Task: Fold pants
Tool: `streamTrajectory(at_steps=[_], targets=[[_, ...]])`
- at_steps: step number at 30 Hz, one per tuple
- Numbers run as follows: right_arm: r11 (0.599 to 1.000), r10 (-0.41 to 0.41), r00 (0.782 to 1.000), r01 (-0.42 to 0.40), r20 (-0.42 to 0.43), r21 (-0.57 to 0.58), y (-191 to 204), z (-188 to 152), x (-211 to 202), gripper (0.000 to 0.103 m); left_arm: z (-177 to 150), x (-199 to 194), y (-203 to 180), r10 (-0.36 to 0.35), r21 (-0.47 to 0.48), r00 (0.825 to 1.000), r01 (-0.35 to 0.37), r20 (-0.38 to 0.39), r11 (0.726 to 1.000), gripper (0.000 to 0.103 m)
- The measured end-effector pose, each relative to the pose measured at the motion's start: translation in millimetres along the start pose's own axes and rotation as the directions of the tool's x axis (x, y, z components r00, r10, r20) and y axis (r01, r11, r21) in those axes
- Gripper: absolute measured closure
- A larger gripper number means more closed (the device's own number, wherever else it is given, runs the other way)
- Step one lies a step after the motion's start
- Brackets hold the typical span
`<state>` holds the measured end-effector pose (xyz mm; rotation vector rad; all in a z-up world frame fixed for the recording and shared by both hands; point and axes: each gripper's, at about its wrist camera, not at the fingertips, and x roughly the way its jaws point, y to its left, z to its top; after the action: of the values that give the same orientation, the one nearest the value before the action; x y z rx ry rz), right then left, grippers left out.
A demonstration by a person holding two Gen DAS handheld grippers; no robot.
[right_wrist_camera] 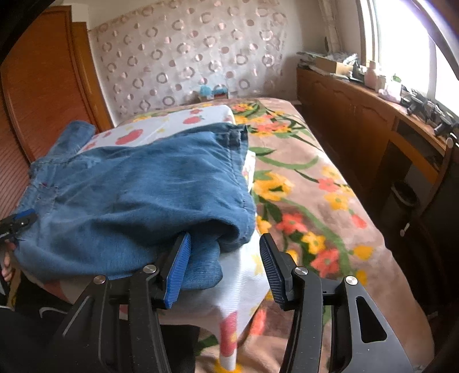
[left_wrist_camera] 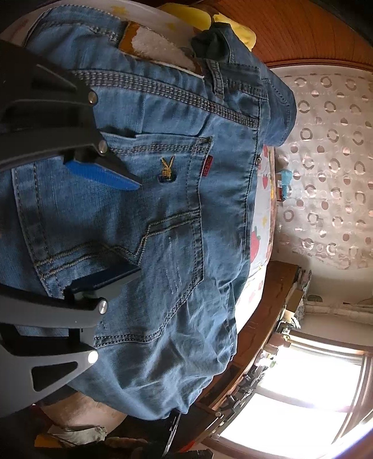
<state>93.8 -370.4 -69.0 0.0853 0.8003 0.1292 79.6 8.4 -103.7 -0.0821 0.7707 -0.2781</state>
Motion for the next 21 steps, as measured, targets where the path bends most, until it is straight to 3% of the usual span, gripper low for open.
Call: streamTrajectory(at_steps=[9, 10, 12, 15, 21], targets=[[0.995, 0.081, 0.997, -0.08, -0.008, 0.058, -6, 7, 13, 0.053, 2, -1, -1, 0.005, -0.001, 1.0, -0.005, -0.01, 1.0, 0.049], [0.993, 0.094, 0.996, -0.093, -0.006, 0.067, -6, 8, 14, 0.055, 3, -1, -1, 0.006, 0.0, 1.0, -0.006, -0.014, 1.0, 0.049], [0.989, 0.122, 0.993, -0.122, 0.002, 0.081, -5, 10, 14, 0.073, 6, -1, -2, 0.009, 0.003, 1.0, -0.008, -0.02, 1.0, 0.049], [0.987, 0.142, 0.99, -0.142, 0.016, 0.08, -3, 12, 11, 0.09, 8, -5, -1, 0.002, -0.005, 1.0, -0.002, -0.021, 1.0, 0.049], [0.988, 0.127, 0.987, -0.134, 0.097, 0.072, 5, 20, -8, 0.095, 13, -20, -6, 0.001, 0.006, 1.0, -0.001, 0.013, 1.0, 0.049]])
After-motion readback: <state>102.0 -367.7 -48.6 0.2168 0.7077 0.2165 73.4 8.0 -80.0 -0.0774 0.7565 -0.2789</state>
